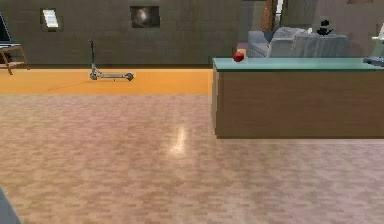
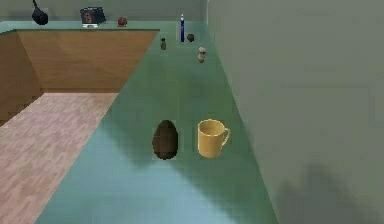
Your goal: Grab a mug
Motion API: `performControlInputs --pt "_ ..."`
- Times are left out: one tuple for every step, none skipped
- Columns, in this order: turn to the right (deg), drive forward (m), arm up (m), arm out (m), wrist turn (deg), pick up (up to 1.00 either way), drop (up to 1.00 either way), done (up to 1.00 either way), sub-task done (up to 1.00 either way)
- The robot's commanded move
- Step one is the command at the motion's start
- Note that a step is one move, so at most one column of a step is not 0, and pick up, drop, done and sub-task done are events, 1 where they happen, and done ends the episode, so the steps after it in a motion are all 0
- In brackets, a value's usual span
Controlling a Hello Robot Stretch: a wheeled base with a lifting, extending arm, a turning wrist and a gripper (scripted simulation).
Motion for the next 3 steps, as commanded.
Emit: performControlInputs --pt "0.0 0.00 0.50 0.00 0.0 0.00 0.00 0.00 0.00" --pt "0.0 0.00 0.38 0.00 0.0 0.00 0.00 0.00 0.00" --pt "0.0 0.00 0.00 0.22 0.0 0.00 0.00 0.00 0.00"
